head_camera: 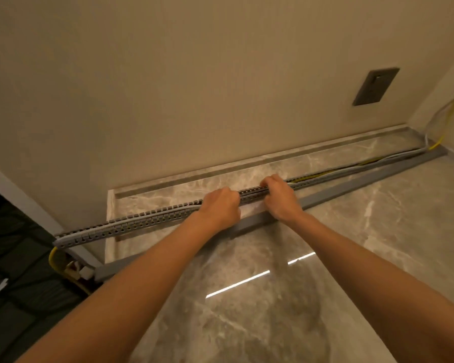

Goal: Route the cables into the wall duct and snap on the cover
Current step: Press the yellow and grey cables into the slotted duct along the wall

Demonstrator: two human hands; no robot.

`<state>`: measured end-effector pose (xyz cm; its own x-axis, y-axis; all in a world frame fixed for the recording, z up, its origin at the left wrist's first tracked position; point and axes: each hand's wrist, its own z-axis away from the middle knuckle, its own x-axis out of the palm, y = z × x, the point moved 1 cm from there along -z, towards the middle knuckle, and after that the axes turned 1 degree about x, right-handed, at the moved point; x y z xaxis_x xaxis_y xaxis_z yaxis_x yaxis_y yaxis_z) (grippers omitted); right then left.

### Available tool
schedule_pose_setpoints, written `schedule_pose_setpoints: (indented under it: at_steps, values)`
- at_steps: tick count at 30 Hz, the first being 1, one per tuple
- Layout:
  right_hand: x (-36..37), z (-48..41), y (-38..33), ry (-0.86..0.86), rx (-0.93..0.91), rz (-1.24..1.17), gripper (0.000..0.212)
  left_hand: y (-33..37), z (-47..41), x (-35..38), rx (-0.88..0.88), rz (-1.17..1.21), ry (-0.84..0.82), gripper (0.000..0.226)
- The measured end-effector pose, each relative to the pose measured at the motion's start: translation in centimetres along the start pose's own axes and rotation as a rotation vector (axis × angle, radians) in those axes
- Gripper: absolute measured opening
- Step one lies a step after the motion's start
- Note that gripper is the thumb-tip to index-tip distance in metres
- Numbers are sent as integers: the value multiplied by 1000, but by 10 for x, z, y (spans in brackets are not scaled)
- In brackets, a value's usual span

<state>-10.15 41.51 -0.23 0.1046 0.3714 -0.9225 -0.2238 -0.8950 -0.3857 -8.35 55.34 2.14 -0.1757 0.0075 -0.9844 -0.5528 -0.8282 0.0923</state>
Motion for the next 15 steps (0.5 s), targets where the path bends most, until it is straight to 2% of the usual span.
schedule_pose_setpoints:
  at_steps: [4,8,12,15]
  values:
    - [-9,-14,49,-23,-11,100,34,33,-28,13,-68,56,-13,26]
    - [-17,-23,88,-113,-213,205,46,63,-52,25,-147,29,7,33]
    - [-23,-41,102,-210,-326,252,46,86,-67,30,-236,-13,-35,38]
    - [-30,-50,103,-281,-338,252,43,93,-72,27,-331,-21,-75,36]
